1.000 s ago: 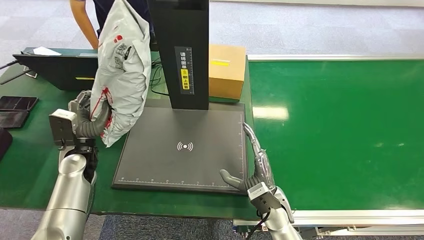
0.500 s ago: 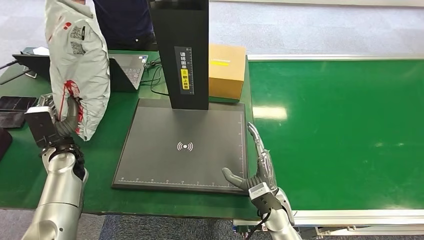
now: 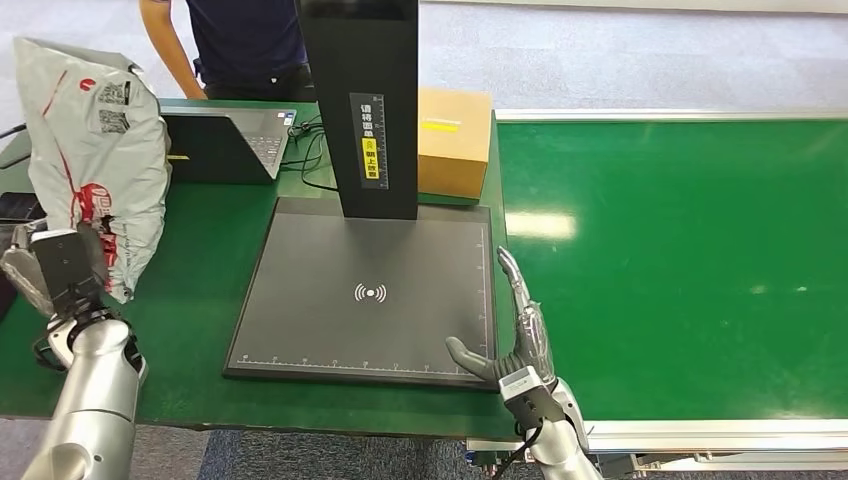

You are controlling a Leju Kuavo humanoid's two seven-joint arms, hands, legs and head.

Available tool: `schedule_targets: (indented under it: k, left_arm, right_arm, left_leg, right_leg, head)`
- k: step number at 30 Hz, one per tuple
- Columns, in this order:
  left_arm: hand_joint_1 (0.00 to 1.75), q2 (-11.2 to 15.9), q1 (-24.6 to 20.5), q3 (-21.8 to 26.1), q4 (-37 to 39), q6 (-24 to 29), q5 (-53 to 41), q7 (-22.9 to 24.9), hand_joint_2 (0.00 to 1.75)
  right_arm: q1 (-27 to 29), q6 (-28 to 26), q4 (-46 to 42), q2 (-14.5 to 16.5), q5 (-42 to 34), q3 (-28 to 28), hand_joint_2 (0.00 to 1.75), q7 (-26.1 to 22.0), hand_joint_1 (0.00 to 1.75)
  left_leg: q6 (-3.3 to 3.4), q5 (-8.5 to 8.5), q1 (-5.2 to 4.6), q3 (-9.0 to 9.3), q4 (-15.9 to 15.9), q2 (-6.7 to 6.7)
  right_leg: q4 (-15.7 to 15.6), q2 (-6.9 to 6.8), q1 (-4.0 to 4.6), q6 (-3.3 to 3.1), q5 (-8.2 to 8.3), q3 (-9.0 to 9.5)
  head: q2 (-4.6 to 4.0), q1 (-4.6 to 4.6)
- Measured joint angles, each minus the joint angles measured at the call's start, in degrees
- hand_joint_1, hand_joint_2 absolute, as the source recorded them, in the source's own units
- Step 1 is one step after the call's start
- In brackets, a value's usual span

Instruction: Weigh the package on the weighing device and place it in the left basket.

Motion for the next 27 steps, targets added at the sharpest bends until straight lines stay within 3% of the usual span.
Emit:
schedule_targets:
  k: [5, 19, 27]
  left_arm:
    - [1.75, 0.1, -0.6, 5.8, 1.2, 2.0, -11.0, -0.8, 1.75]
    - [1.75, -3.8, -3.7, 32.9, 0.3, 2.3, -44.8, -1.0, 1.75]
    - [1.75, -5.3, -3.7, 40.1, -4.5, 2.4, -54.2, 3.0, 1.75]
  right_arm:
    - [0.4, -1.2, 0.0, 0.0, -0.5, 0.0, 1.75, 0.0, 0.0]
    - [1.2, -2.4, -0.4, 0.0, -1.1, 0.2, 1.75, 0.0, 0.0]
    - [1.4, -2.7, -0.5, 0.0, -1.3, 0.2, 1.75, 0.0, 0.0]
  left_leg:
    - [0.0, 0.0, 0.0, 0.0, 0.0, 0.02]
    - [0.0, 0.0, 0.0, 0.0, 0.0, 0.04]
    - [0.0, 0.0, 0.0, -0.01, 0.0, 0.04]
  right_leg:
    - [0.0, 0.02, 0.0, 0.0, 0.0, -0.02]
    - [0.0, 0.04, 0.0, 0.0, 0.0, -0.04]
    - [0.0, 0.04, 0.0, -0.01, -0.01, -0.04]
  head:
    - [0.0, 0.01]
    - [0.0, 0.0]
    - [0.0, -0.01]
